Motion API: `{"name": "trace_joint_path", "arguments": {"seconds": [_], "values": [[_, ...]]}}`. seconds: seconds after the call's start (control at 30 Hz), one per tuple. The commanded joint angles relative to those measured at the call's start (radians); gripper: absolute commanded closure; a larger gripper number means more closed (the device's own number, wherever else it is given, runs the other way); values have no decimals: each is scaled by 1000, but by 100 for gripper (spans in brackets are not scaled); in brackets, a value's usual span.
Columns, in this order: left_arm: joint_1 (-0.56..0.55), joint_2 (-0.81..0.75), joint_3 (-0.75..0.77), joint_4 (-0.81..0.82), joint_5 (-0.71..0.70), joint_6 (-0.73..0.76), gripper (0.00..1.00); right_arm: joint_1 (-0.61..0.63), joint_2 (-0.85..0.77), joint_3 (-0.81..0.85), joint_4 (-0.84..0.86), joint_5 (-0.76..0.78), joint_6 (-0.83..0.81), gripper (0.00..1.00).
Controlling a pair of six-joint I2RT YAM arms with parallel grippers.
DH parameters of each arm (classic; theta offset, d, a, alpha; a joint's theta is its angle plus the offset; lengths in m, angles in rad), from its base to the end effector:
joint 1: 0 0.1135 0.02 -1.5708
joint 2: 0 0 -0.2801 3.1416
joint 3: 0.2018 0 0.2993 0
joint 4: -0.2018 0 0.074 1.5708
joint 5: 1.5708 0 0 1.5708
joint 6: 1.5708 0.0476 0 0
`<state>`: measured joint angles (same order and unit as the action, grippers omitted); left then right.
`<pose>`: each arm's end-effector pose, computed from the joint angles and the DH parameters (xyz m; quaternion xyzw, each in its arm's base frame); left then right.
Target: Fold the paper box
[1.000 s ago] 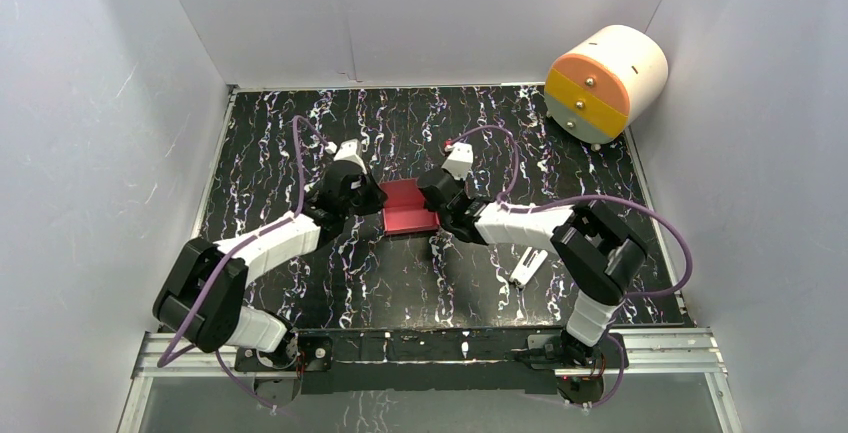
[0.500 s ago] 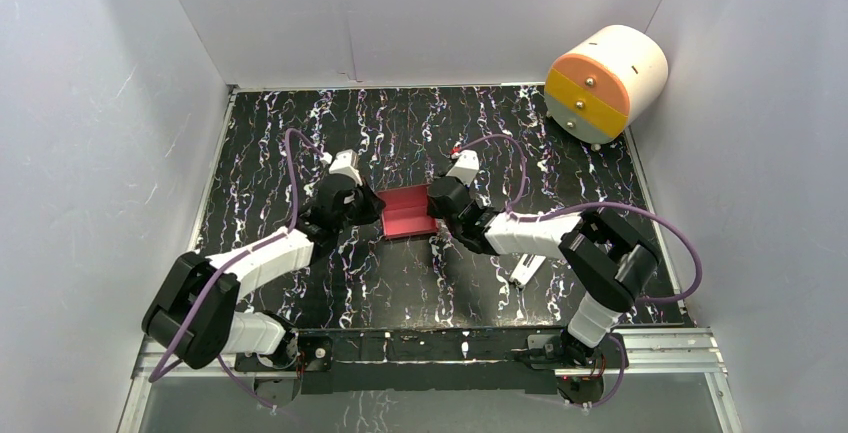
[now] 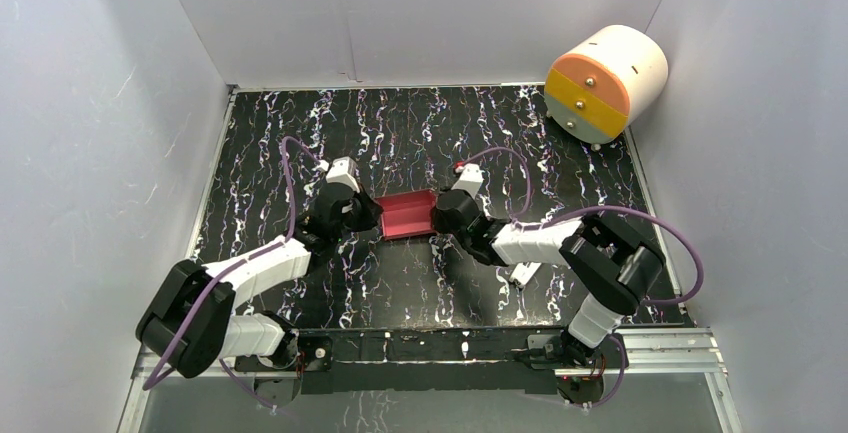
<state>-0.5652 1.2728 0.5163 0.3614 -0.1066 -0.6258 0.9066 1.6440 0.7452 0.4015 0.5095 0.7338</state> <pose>0.2596 -0.1586 0.1769 -0.0547 0.8297 -0.2739 0.4833 0.2473 0.2782 0.1456 0.0566 0.8397 0.2142 0.4959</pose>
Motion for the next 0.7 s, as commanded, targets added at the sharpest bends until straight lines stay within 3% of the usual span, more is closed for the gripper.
{"name": "trace_joint_path", "arguments": {"seconds": [0.0, 0.43, 0.67], "values": [[-2, -9, -33, -130, -53, -5, 98, 0, -57, -49, -43, -25, -80, 64], [-33, -3, -5, -151, -95, 44, 98, -13, -315, -3, -192, -99, -217, 31], [-41, -7, 11, -172, -111, 51, 98, -102, -300, 120, -305, -252, -132, 25]]}}
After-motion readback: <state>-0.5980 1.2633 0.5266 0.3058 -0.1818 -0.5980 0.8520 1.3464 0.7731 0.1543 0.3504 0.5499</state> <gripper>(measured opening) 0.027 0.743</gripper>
